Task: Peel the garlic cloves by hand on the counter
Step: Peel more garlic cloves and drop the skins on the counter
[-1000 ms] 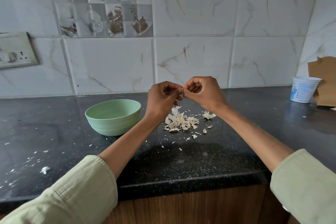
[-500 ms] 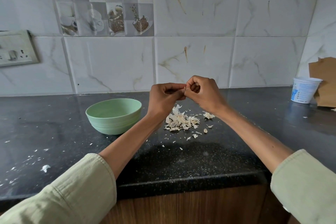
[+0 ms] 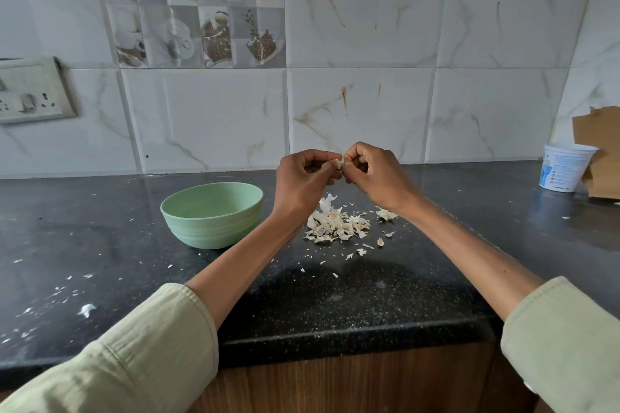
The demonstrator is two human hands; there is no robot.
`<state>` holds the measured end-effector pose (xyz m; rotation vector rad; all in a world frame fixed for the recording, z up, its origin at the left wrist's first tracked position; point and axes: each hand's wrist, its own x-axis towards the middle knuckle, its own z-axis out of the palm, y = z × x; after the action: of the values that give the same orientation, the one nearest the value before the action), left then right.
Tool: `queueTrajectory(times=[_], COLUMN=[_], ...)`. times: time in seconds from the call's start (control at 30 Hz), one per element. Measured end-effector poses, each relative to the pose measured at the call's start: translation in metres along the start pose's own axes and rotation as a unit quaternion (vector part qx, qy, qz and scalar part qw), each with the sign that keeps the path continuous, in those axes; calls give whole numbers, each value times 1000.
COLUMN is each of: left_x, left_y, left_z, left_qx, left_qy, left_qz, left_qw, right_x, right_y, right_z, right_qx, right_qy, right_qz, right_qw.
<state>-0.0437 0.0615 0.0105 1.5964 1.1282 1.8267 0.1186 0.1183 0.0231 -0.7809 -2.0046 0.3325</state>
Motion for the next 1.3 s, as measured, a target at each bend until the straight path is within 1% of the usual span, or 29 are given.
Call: queueTrajectory(times=[0.27, 0.37, 0.57, 0.8, 0.93, 1.1, 1.3], left_x=[5, 5, 4, 2, 2, 1, 0], left_y=[0, -2, -2, -1, -3, -4, -3], left_z=[-4, -5, -5, -5, -5, -4, -5], left_qx=[-36, -37, -31, 22, 51, 83, 91], left_qy=[14, 12, 10, 1, 2, -1, -10], left_qz=[-28, -36, -38, -8, 9, 33, 37], left_qw=[999, 999, 999, 1000, 999, 996, 995], right_x=[1, 2, 1, 1, 0, -1, -1], right_y=[0, 2, 0, 0, 0, 1, 0], right_z=[-5, -6, -7, -8, -10, -9, -9], right_qx=[31, 2, -4, -22, -25, -31, -30], right_qy=[-4, 6, 2, 30, 16, 15, 11], right_qz=[1, -22, -35, -43, -58, -53, -50], right_qw=[1000, 1000, 999, 998, 998, 998, 998])
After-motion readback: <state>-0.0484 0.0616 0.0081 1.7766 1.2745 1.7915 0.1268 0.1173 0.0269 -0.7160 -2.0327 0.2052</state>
